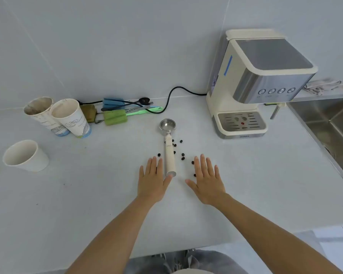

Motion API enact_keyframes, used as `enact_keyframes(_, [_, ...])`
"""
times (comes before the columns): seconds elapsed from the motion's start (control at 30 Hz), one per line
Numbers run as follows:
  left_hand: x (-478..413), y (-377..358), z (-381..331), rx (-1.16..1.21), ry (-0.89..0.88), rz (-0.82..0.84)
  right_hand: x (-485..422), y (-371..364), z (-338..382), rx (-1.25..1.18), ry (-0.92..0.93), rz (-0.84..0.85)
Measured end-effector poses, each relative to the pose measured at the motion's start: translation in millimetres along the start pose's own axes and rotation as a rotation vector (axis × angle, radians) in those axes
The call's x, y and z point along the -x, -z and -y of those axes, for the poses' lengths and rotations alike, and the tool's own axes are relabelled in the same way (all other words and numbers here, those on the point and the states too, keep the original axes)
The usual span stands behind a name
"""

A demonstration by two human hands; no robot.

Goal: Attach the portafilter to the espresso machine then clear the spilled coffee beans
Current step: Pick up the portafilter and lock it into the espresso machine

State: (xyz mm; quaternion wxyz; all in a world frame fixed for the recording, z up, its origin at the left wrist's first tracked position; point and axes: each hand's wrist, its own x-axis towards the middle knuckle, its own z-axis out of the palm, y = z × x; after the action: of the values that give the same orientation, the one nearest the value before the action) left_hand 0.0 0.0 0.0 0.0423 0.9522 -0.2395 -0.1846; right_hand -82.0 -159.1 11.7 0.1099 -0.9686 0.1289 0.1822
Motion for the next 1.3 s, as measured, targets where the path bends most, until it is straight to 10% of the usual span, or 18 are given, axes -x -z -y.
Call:
enact_keyframes(0.37, [-37.3,21.0,-28.7,0.121,0.130,-0.027,-9.9,-7.5,-15.8,-0.053,-0.151,0.151])
enact_keyframes(0.93, [-79.4,34.4,-36.0,1.126,0.550,0.188,-16.2,-25.4,-27.7,-0.091,-0.152,0.189])
enact_keyframes(1.3, [-69.2,55.3,-22.1,1.126,0.496,0.162,-16.2,-27.5,-30.3,-0.083,-0.134,0.163])
